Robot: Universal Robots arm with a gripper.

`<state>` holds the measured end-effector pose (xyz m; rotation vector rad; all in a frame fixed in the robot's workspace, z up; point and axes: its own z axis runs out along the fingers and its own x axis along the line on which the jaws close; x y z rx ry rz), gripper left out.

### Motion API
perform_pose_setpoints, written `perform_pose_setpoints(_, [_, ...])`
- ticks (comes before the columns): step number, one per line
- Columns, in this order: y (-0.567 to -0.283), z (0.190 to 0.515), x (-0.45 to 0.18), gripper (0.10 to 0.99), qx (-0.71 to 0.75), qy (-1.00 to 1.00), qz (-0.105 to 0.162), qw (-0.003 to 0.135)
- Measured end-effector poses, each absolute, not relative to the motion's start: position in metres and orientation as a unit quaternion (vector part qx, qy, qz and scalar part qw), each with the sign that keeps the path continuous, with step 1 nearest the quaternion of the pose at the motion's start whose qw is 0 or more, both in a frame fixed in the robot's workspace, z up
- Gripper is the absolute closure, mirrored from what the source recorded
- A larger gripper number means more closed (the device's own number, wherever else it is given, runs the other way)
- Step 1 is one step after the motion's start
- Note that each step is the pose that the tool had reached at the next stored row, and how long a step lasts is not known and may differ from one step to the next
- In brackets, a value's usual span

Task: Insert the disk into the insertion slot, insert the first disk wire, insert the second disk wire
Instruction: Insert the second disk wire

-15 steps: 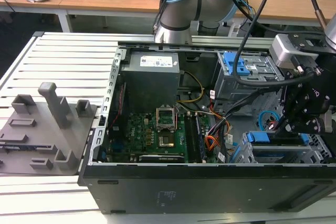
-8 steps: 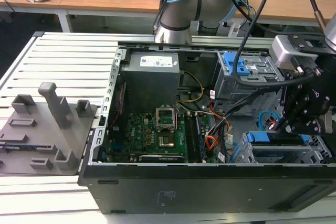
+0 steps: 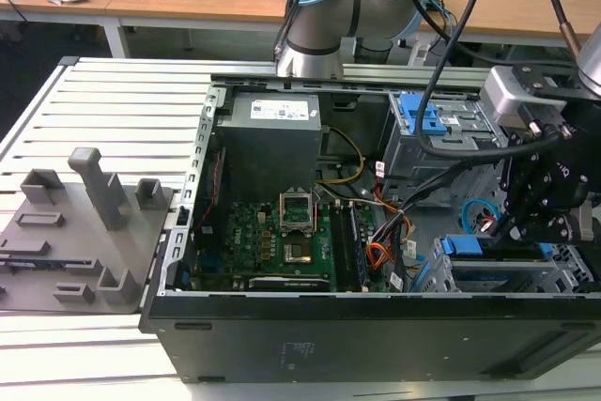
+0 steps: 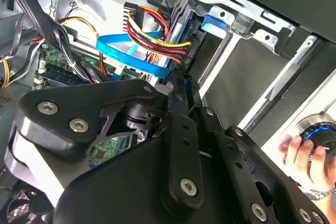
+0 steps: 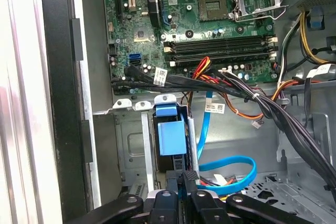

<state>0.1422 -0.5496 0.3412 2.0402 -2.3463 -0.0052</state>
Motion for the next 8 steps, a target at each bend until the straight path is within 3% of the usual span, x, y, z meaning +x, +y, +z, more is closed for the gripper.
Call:
perform_pose_setpoints(6, [-0.5496, 0.3407, 0.1422, 0.914, 0.656, -0.755, -0.002, 0.016])
perform_pose_setpoints(7, [-0.5496, 0.3409, 0.1422, 0.847, 0.656, -0.755, -0.002, 0.016])
perform_pose_setpoints(8, [-0.5495, 0.3437, 0.1422, 0.847, 0.656, -0.755, -0.002, 0.016])
